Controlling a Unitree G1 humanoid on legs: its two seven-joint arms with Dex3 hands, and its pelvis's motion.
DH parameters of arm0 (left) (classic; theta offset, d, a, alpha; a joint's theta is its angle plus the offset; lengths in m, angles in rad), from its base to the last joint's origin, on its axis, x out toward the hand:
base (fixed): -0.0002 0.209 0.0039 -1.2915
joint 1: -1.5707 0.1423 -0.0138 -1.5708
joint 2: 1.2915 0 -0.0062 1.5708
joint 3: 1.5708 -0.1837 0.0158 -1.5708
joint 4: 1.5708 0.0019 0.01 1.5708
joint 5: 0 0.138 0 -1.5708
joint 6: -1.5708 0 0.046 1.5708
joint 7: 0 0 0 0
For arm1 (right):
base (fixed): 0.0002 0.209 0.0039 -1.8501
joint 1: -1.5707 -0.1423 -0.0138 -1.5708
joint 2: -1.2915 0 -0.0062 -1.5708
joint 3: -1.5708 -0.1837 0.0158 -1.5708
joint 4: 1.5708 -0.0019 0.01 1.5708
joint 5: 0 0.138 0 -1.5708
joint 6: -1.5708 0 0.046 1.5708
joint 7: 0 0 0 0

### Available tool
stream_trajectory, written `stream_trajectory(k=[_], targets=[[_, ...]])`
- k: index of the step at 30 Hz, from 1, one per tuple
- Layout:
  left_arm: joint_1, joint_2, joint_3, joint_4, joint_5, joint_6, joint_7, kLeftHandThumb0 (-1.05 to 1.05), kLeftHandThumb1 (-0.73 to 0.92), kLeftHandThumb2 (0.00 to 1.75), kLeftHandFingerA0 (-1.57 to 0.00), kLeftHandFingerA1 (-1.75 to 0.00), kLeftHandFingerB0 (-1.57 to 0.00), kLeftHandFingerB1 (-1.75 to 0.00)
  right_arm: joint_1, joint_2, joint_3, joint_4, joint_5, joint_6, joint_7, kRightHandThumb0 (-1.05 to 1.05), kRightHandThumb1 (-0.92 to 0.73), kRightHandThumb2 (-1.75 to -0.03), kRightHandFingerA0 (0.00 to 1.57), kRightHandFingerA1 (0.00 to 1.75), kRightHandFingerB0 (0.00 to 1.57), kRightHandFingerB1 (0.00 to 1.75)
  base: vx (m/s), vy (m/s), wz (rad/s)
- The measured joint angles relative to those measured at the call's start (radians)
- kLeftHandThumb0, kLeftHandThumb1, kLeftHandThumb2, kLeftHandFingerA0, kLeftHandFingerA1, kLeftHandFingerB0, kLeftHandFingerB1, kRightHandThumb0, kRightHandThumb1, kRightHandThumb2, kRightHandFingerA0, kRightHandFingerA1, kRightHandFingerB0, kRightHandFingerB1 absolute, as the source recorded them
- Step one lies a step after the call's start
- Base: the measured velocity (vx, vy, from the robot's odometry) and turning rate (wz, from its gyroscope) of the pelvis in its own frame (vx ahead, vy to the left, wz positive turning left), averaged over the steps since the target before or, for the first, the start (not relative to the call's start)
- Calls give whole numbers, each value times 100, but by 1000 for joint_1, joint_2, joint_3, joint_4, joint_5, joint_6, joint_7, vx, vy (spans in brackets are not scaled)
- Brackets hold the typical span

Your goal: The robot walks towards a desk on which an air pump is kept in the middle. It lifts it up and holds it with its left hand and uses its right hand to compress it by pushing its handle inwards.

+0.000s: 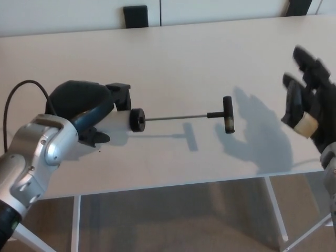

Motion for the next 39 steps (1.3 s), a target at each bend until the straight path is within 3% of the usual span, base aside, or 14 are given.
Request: stream_trajectory(k=[4,5,8,14,27,28,30,31,32,39], targets=[[-3,3,13,6,-3,-20,0,1,78,49,-60,-174,-43,-147,-5,13,-12,16,44,16,42,-87,-84,-113,3,18,2,12,0,0,0],[-3,3,14,7,-3,-23,0,-10,78,55,-58,-175,-46,-144,-7,16,-14,16,51,18,47,-89,-83,-113,6,18,6,13,0,0,0],[-3,2,17,8,-3,-31,0,-3,81,54,-65,-173,-44,-147,-18,24,-20,16,83,32,73,-93,-82,-113,6,16,5,10,0,0,0],[-3,-9,23,11,-4,-42,0,1,80,50,-64,-175,-42,-150,-32,37,-22,16,127,53,106,-86,-78,-110,6,22,6,17,0,0,0],[-4,-27,23,51,5,-68,10,-10,76,55,-60,-175,-47,-141,-34,56,-17,4,168,72,133,-87,-77,-109,7,23,6,17,0,0,0],[-4,-28,23,52,6,-69,11,-7,79,56,-71,-174,-46,-146,-34,56,-17,4,169,73,133,-86,-77,-110,7,23,6,17,0,0,0],[-5,-33,22,56,10,-70,15,-3,78,54,-72,-174,-44,-146,-34,56,-17,3,172,75,133,-86,-78,-110,6,22,6,16,0,0,0],[-5,-35,21,57,11,-70,16,-3,78,54,-72,-174,-44,-146,-34,56,-18,3,174,76,134,-86,-78,-110,6,22,6,16,0,0,0],[-5,-39,20,58,14,-70,17,-9,76,55,-59,-175,-42,-149,-34,56,-17,3,176,77,135,-89,-81,-111,7,19,7,13,0,0,0],[-5,-48,13,58,19,-73,22,-8,77,55,-60,-175,-43,-150,-34,62,-15,5,187,77,143,-87,-79,-111,7,23,6,16,0,0,0]])
